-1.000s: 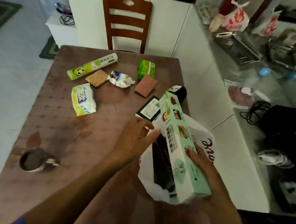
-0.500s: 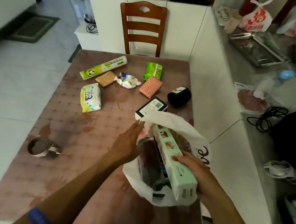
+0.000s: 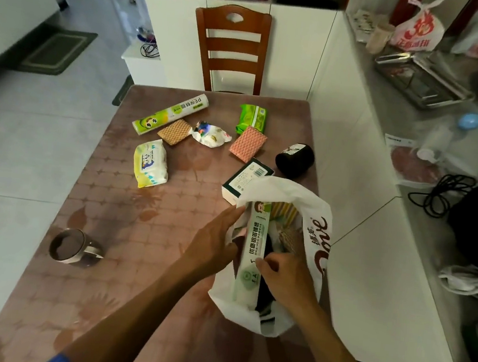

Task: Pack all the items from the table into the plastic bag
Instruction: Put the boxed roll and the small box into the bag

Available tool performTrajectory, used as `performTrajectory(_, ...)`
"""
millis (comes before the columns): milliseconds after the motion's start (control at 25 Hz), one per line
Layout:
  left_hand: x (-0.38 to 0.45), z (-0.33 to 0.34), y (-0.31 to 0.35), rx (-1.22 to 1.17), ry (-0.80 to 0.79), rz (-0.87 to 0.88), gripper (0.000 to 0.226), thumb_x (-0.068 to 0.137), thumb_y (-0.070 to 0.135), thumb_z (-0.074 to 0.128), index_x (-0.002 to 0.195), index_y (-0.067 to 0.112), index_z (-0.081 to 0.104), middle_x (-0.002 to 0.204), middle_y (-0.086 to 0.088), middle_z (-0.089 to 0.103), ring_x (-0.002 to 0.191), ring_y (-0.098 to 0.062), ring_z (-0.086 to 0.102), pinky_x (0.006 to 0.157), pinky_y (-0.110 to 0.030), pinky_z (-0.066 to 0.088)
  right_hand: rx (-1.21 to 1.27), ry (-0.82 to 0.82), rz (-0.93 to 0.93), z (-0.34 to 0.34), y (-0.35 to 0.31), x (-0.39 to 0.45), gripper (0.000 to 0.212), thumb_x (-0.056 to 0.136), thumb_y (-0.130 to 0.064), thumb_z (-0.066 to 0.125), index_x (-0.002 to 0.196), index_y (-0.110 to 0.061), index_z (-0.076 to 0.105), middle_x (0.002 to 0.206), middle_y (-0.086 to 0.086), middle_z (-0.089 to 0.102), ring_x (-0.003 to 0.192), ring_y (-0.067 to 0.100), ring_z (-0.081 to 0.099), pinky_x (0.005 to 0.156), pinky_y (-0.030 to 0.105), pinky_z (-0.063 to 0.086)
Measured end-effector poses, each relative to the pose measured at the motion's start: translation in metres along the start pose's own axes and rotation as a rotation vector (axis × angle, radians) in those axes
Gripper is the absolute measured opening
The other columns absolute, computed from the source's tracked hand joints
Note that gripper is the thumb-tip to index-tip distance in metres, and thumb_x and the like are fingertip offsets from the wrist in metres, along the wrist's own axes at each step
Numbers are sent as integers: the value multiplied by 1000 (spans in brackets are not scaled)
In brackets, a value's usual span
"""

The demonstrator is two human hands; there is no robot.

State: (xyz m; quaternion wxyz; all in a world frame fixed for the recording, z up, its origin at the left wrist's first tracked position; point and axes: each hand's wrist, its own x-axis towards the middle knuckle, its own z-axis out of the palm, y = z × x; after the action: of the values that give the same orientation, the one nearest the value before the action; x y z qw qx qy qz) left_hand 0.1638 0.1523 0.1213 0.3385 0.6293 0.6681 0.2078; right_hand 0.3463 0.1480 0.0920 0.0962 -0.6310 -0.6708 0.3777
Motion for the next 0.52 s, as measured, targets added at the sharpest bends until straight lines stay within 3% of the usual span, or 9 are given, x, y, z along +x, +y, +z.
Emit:
performTrajectory(80,0,-5,0,12,36,34,59,90,30,60,142,38,35,151,5,38,132,-18,43,101,-38,46,6,131,-50,-9,-13,2,20,91,-40,58,85,-23,68,101,-7,74,73,1,63,50,7,44)
performTrajectory(160,1,-13,3,-36,51,32,55,91,40,57,141,39,34,147,7,41,122,-18,51,97,-39,50,12,231,-133,-17,-34,5,21,91,-42,57,80,-26,66,90,-8,73,69,2,64,56,12,52)
performTrajectory(320,9,-39,-8,-133,164,-12,47,94,44,50,139,36,39,143,5,46,93,-6,59,81,-26,53,-29,257,-260,-13,-94,28,23,94,-35,55,86,-19,68,84,-4,69,70,5,59,64,14,50)
performTrajectory(400,15,-46,-20,-147,190,-43,44,95,41,51,136,30,45,140,2,51,97,-6,57,81,-24,51,-6,288,-293,-11,-115,39,22,93,-34,56,85,-17,68,86,-1,71,73,8,61,69,25,56)
performTrajectory(520,48,-51,-46,-143,164,-90,37,93,28,56,131,25,52,133,-1,57,100,-11,58,84,-27,51,105,332,-180,-14,-121,51,19,92,-31,57,84,-19,68,82,-8,67,72,4,62,65,13,53)
